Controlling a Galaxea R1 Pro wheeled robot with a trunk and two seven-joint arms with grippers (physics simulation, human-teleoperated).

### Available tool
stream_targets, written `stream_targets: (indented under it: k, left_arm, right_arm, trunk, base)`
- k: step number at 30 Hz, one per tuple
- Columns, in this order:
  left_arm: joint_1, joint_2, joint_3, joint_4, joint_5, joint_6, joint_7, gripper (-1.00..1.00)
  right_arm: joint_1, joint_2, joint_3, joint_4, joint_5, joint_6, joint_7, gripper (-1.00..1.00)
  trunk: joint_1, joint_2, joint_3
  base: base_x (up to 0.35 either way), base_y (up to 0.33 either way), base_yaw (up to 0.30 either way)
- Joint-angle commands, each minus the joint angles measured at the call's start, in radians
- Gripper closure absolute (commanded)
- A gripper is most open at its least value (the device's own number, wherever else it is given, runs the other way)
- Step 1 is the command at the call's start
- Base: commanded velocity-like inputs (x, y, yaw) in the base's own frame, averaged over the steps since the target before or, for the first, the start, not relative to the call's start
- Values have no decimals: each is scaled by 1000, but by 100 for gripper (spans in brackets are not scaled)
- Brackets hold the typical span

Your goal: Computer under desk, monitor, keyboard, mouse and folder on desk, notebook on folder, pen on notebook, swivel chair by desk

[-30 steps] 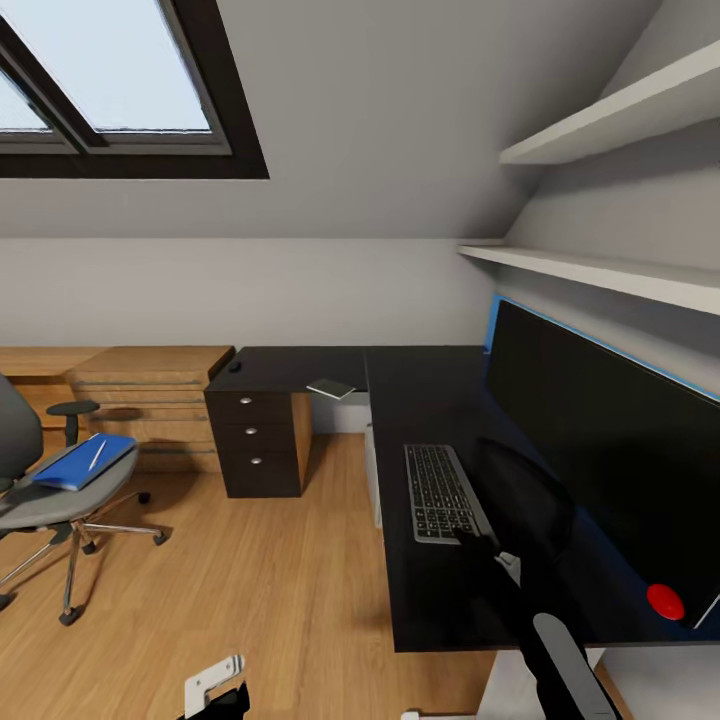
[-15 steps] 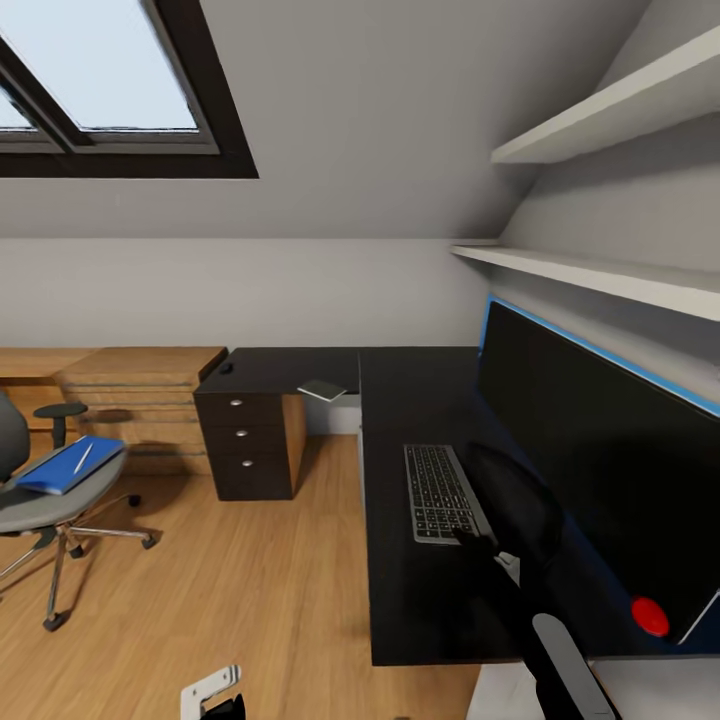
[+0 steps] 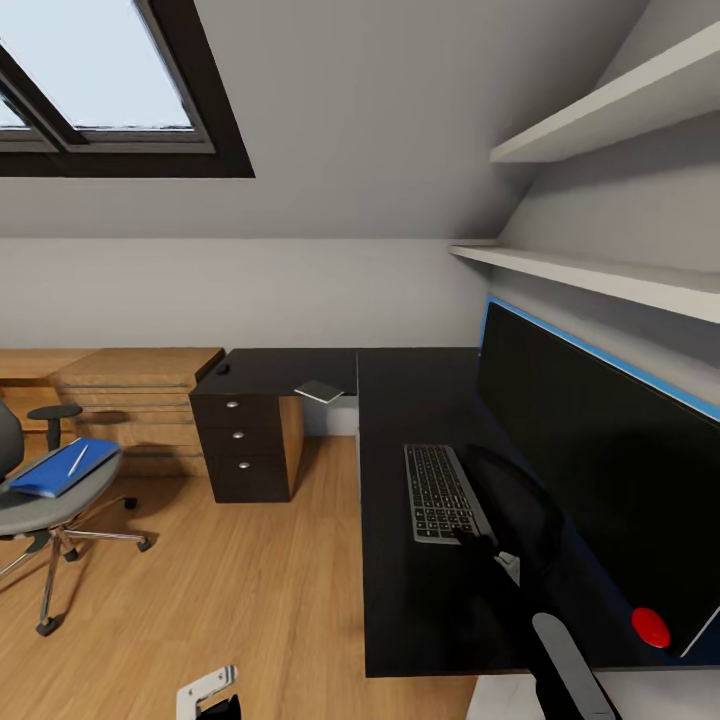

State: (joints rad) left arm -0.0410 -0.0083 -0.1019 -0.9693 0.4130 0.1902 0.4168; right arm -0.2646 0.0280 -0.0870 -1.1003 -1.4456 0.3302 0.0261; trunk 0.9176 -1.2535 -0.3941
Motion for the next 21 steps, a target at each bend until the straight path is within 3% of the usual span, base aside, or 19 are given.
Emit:
stream_targets:
  k: [1, 17, 21]
  left_arm:
    - [0, 1, -2, -2, 7, 3, 7, -100]
    - [0, 4, 4, -8, 7, 3, 10, -100]
    - [0, 0, 77, -51, 10, 5, 6, -100]
  right_arm:
    - [0, 1, -5, 30, 11, 7, 2, 100]
    - [0, 1, -5, 30, 12, 7, 0, 100]
    - [0, 1, -5, 30, 13, 7, 0, 100]
  trunk:
    - [0, -1, -1]
    - [0, -1, -1]
    - [12, -22, -11]
  base:
    - [0, 0, 0]
    - [0, 0, 0]
    - [0, 0, 0]
